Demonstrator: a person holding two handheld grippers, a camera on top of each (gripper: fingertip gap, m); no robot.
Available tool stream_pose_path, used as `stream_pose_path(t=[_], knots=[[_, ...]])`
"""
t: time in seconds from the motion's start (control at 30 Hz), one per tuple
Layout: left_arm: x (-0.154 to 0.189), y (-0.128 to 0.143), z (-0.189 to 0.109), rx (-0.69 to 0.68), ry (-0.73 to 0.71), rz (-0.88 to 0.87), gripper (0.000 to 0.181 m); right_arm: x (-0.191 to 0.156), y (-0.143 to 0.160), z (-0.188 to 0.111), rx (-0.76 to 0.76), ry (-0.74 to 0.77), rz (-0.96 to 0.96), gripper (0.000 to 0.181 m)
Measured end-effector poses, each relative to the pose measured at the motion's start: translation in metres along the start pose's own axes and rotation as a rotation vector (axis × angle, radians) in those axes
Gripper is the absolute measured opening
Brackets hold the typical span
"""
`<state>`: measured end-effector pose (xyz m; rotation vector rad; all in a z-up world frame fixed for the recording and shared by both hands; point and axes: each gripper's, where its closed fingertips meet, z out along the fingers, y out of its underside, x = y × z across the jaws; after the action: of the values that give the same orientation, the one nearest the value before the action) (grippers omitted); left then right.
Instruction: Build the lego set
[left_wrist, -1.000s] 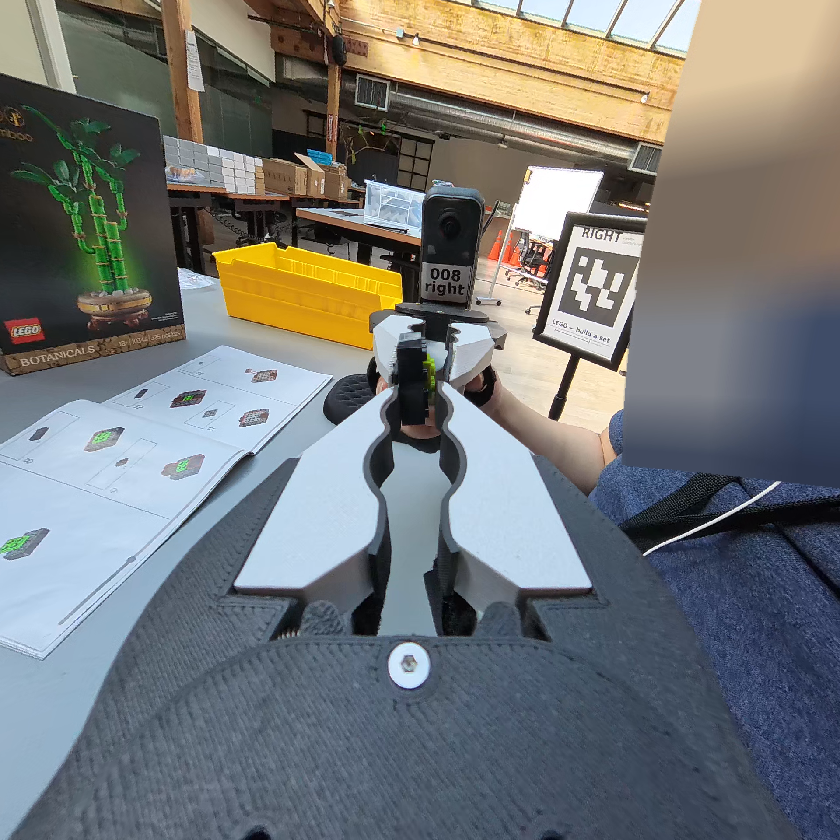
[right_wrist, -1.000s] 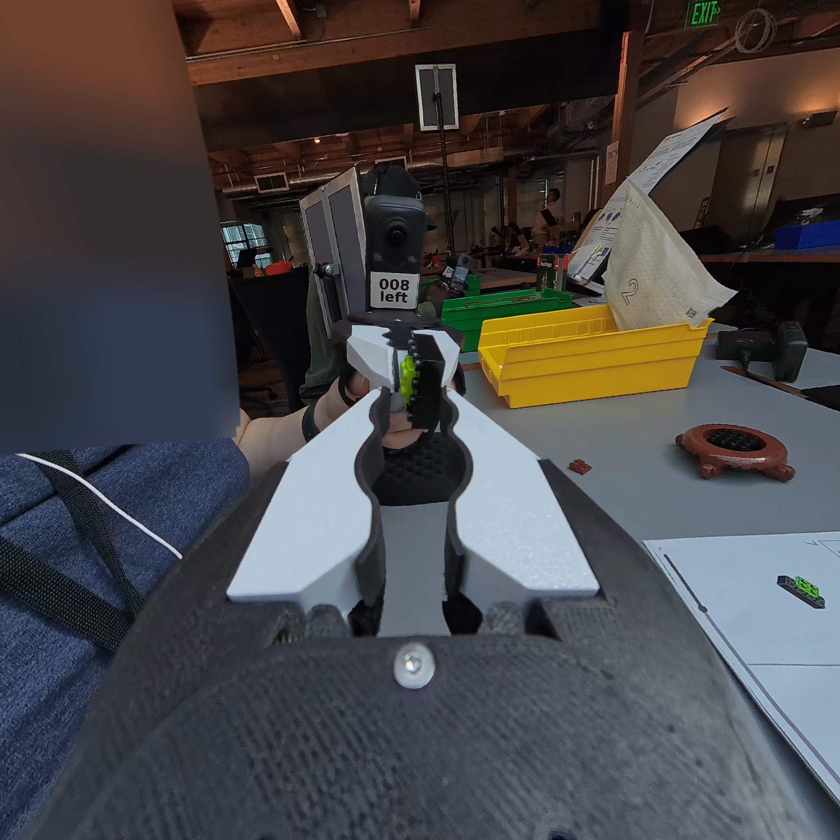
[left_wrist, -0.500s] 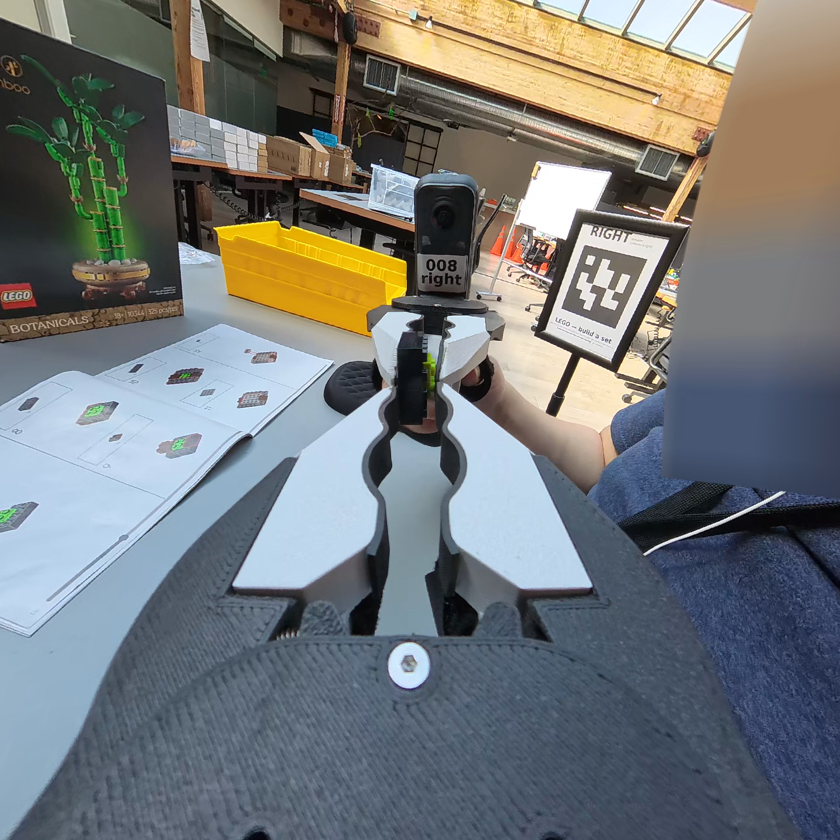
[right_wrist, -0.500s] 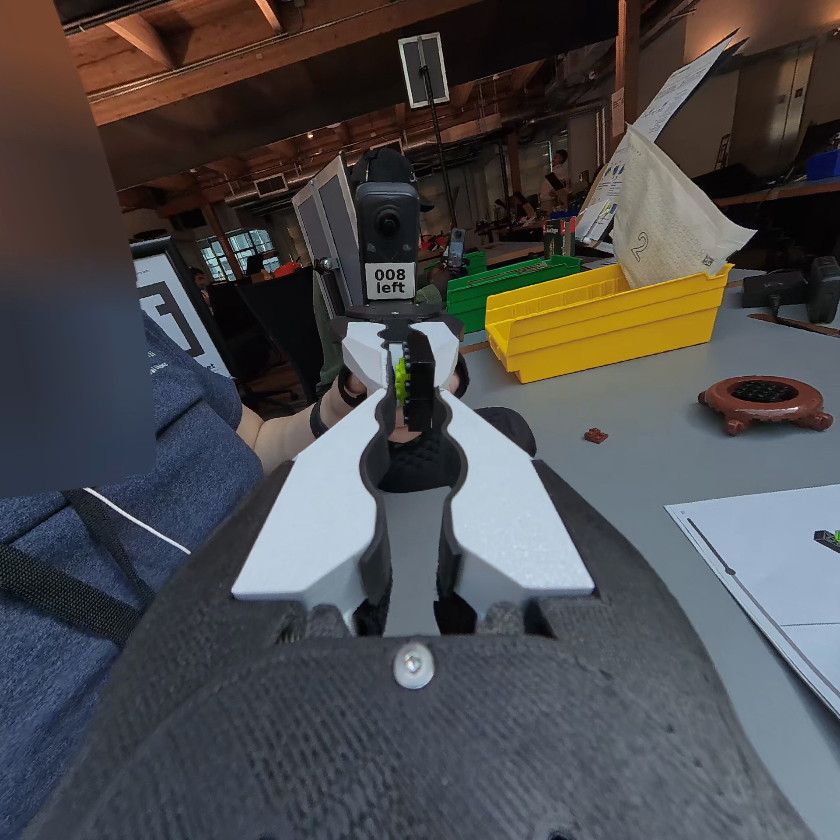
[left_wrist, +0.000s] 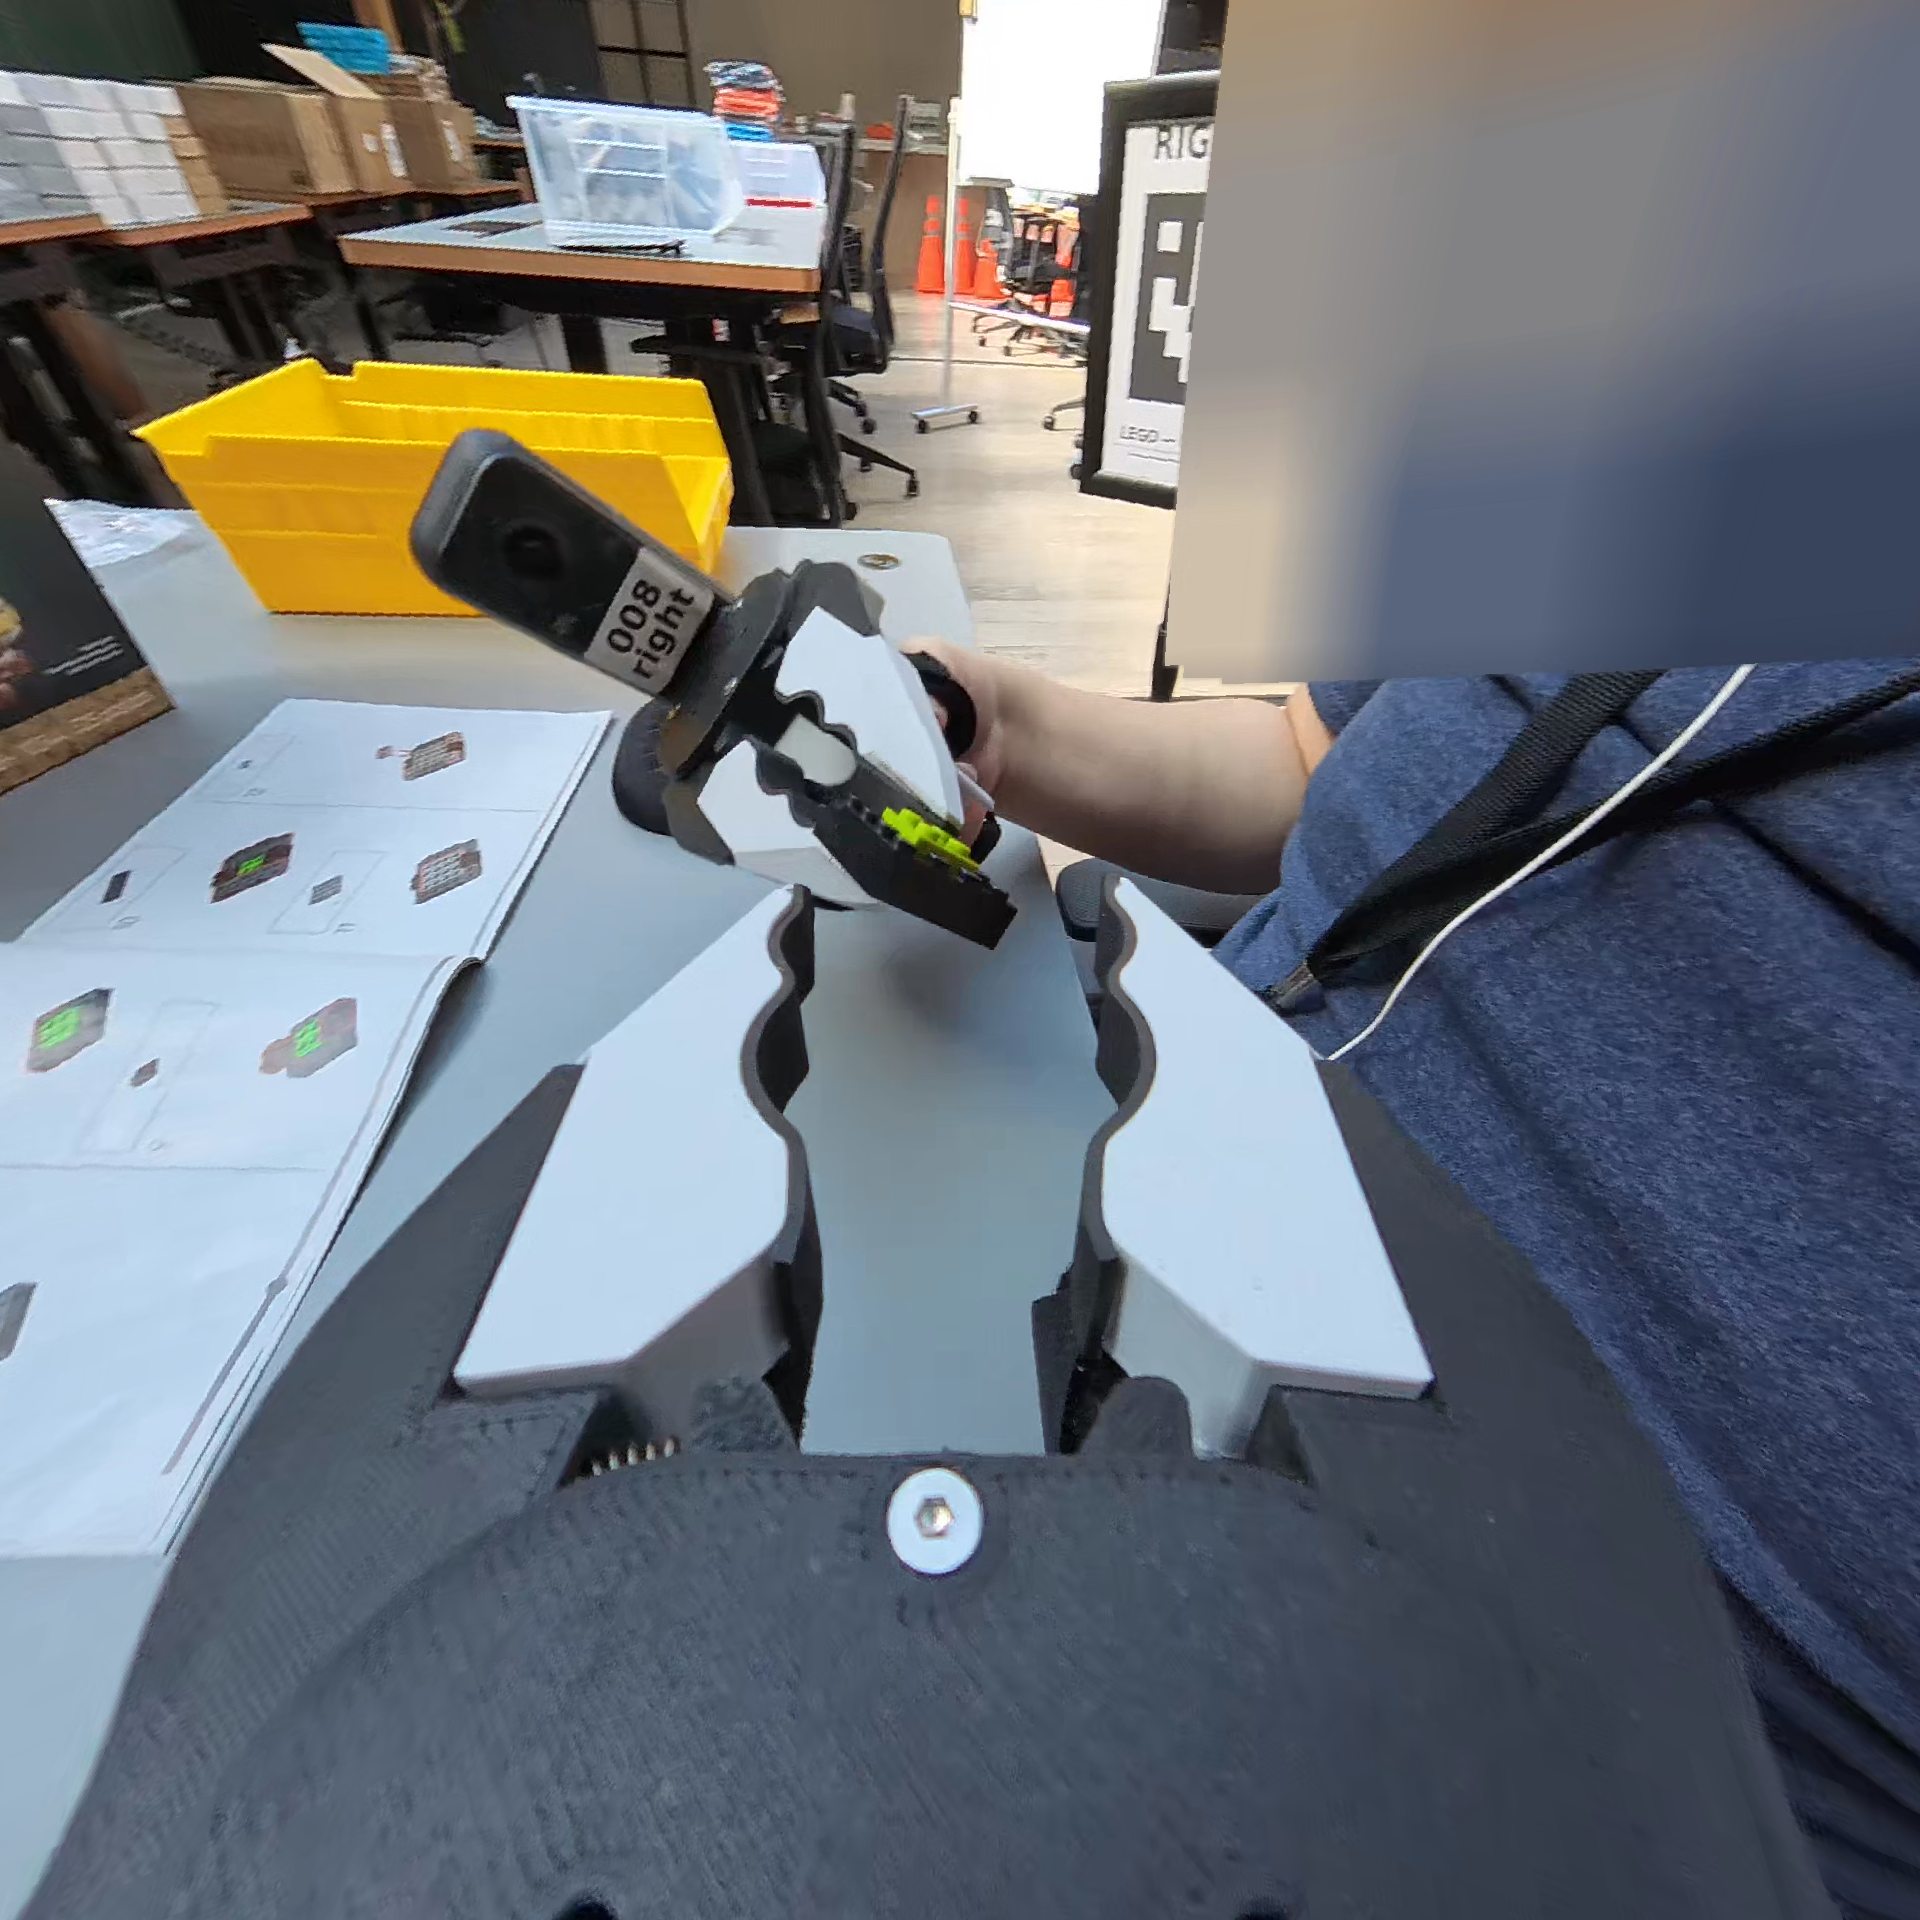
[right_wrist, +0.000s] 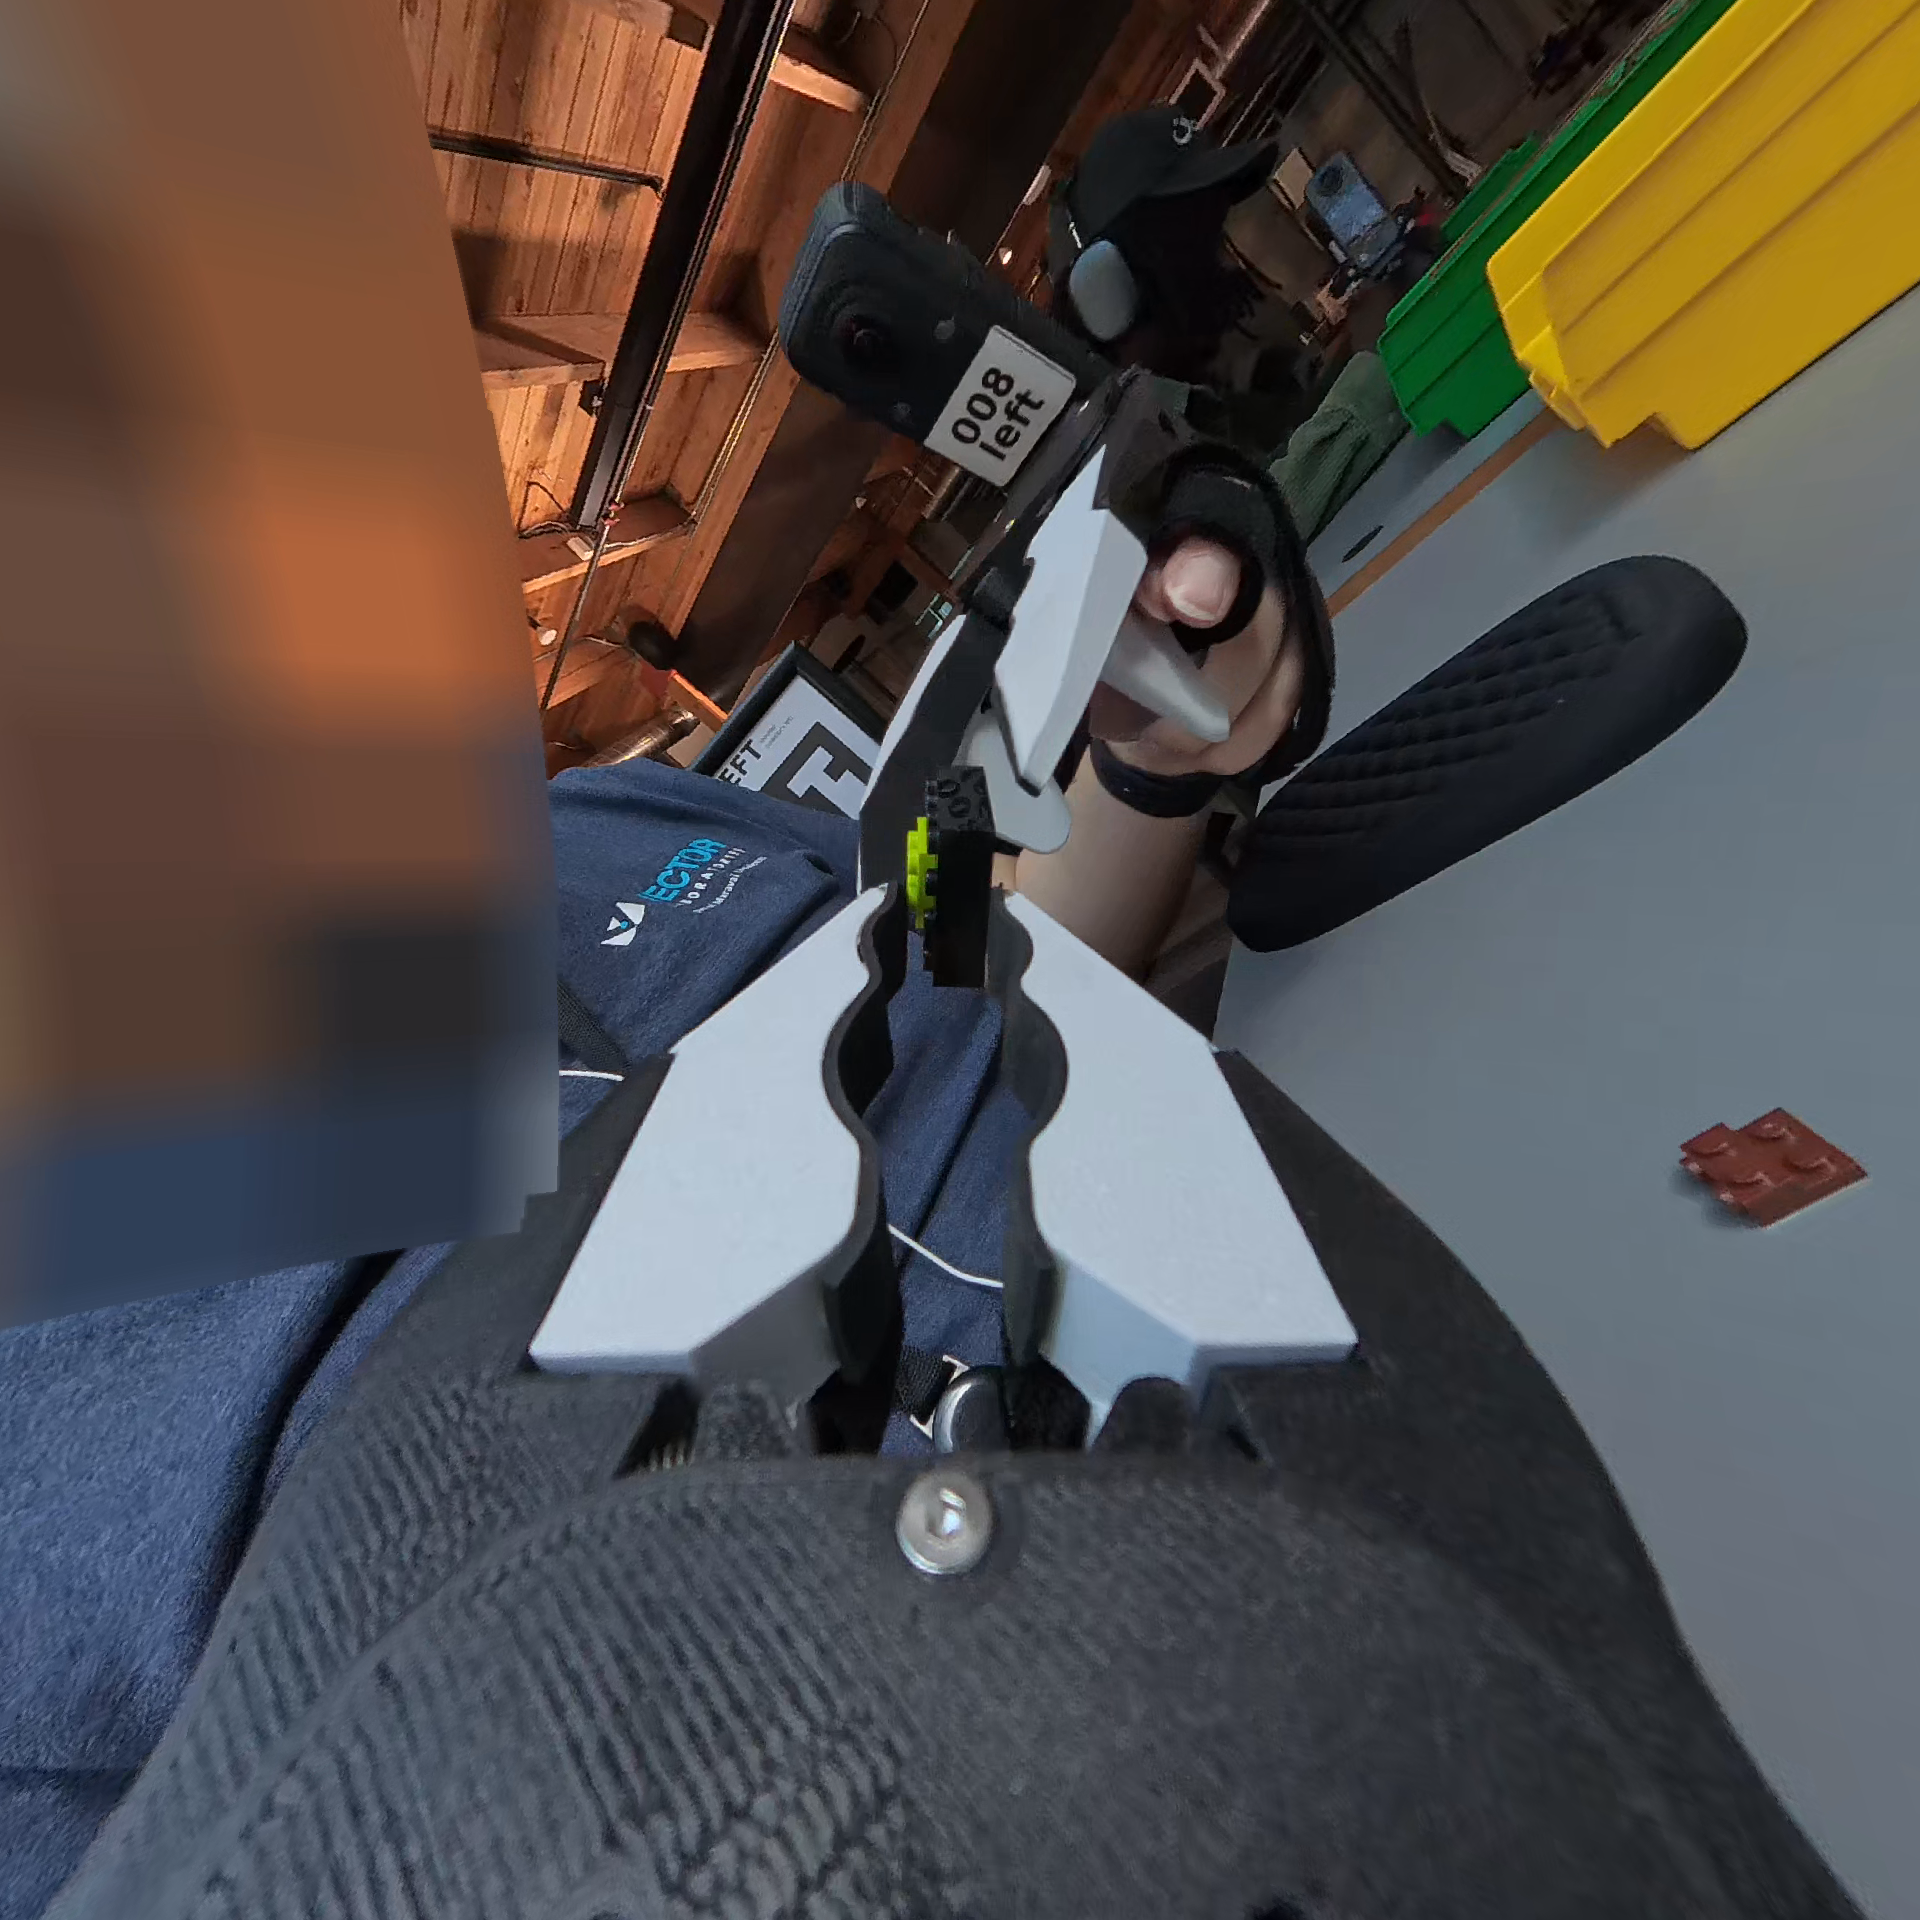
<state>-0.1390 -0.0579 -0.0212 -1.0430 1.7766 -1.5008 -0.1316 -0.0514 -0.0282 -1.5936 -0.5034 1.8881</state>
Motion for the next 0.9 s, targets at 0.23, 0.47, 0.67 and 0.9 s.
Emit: stream_pose_path(t=[0.23,0.47,0.67,0.9], knots=[[0.023,0.011,0.015,-0.043,0.307,0.022,0.054,-0.01,0.024,-0.002,-0.115,-0.144,0.131,0.013],[0.021,0.018,0.025,-0.087,0.416,0.017,0.048,-0.01,0.033,0.0,-0.178,-0.179,0.172,0.013],[0.02,0.025,0.025,-0.157,0.444,0.068,0.039,-0.006,0.039,0.002,-0.21,-0.194,0.207,0.013],[0.012,0.028,0.026,-0.175,0.396,0.108,0.035,0.0,0.033,-0.003,-0.17,-0.196,0.236,0.013]])
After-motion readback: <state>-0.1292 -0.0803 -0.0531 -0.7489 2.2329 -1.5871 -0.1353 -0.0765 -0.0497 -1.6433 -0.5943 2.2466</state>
